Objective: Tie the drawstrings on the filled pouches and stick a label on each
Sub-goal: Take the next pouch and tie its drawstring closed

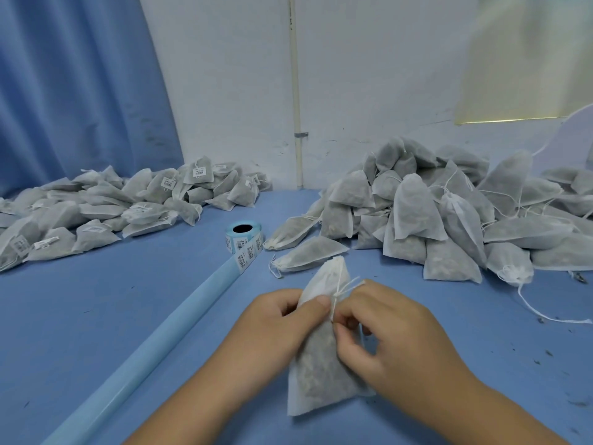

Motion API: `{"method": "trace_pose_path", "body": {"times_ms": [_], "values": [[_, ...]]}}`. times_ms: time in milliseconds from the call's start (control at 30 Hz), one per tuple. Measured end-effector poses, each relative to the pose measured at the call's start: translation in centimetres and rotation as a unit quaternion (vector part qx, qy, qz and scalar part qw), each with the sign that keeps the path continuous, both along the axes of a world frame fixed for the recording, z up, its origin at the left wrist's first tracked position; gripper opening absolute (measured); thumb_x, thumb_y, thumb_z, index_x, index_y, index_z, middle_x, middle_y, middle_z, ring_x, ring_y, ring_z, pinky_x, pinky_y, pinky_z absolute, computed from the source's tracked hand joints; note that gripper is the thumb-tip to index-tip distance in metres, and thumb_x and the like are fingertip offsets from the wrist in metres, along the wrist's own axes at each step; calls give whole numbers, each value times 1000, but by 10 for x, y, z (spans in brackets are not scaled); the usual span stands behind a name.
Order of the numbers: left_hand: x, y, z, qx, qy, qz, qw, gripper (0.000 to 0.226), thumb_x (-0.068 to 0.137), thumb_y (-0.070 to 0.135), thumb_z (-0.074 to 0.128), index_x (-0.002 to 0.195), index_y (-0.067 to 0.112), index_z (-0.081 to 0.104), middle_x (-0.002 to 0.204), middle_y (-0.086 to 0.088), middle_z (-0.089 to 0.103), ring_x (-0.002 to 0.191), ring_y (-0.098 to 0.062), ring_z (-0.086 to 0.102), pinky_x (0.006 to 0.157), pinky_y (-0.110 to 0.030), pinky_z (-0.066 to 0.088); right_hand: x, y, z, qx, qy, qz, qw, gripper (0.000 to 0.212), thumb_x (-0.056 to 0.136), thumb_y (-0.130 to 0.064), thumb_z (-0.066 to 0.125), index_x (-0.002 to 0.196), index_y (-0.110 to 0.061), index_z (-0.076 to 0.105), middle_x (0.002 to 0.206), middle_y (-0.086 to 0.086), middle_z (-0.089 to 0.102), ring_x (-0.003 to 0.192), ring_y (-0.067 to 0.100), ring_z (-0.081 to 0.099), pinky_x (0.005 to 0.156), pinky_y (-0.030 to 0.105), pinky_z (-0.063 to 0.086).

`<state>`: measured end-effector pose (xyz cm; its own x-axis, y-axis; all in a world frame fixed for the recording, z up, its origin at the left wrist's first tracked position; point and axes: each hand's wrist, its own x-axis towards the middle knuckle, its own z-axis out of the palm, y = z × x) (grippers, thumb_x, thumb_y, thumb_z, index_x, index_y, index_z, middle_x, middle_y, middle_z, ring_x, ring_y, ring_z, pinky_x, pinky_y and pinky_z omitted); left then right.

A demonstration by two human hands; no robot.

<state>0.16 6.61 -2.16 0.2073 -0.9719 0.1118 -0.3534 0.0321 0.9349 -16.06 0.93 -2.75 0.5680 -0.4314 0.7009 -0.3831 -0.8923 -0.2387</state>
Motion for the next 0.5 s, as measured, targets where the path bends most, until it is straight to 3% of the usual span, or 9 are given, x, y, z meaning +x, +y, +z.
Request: {"method": "trace_pose_path", "body": {"times_ms": [167,267,400,500], "values": [[-2,-1,0,7,41,-67,997,25,91,45,62,80,27,76,75,8,67,71,-6,59,69,-21,46,-1,-1,-1,13,15,3,1000,7,75,-18,64,71,-16,59,72,-9,52,63,11,51,49,34,47],[1,-3,-2,24,91,-76,993,29,82,46,67,87,19,77,82,0,70,76,-13,62,73,-30,47,-3,-3,-2,67,10,34,997,3,77,-21,62,74,-21,60,74,-15,50,67,5,48,57,26,44],[5,-4,-2,34,115,-83,989,27,76,40,69,86,15,75,78,1,68,72,-12,62,67,-26,47,-2,-4,-3,176,-66,91,978,6,74,-16,64,74,-21,67,73,-10,56,69,11,53,62,14,39],[7,-4,0,31,95,-76,992,28,75,38,68,83,12,73,76,1,65,70,-12,59,66,-27,44,1,-4,-3,260,-122,111,952,8,73,-17,63,73,-23,69,75,-2,60,68,13,54,61,18,41]]}}
